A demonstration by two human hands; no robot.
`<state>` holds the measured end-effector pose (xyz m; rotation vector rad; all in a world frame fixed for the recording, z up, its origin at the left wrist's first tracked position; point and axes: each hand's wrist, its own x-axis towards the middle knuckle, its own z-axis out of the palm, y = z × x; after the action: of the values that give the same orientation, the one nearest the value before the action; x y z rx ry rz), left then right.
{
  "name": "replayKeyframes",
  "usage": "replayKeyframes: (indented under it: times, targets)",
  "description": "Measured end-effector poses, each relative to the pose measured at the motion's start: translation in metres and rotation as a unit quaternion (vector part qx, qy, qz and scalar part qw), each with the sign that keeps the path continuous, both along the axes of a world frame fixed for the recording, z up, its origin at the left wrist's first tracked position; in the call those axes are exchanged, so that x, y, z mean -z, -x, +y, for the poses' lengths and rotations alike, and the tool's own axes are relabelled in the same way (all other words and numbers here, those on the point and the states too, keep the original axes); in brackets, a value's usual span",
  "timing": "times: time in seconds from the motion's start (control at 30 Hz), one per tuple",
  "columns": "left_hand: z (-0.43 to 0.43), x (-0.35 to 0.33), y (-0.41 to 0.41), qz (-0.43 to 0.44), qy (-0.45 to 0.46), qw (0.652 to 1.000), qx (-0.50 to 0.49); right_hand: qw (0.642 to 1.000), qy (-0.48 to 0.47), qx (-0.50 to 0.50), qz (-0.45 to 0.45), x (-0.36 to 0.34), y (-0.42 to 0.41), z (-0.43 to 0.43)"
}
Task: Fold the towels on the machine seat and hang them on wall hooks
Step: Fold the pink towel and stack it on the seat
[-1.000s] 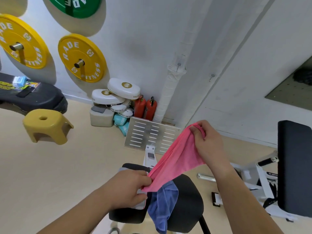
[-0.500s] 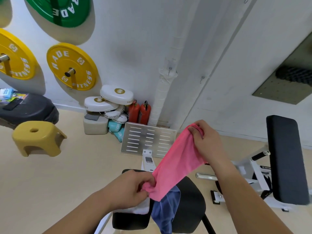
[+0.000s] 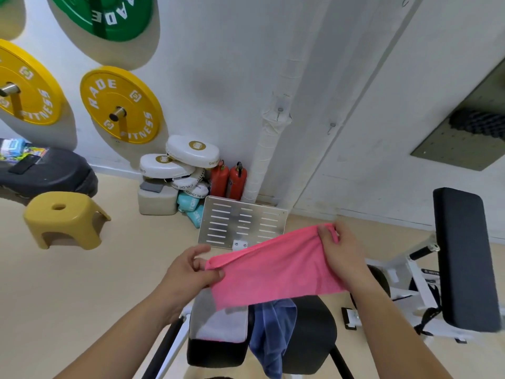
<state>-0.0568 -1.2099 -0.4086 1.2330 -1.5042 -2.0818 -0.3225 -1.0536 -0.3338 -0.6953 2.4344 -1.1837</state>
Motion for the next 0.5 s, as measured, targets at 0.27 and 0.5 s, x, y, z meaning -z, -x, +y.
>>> replayKeyframes:
  times: [0.27, 0.5]
  targets:
    - [-0.006, 0.017, -0.022, -0.123, -0.059, 0.989, -0.056, 0.983, -0.035, -0.001, -0.179, 0.056, -0.053, 0.004]
    - [0.041, 0.003, 0.004, -0.104, 0.093, 0.988, -0.064, 0.956, -0.014, -0.053, -0.286, 0.073, -0.125, -0.014]
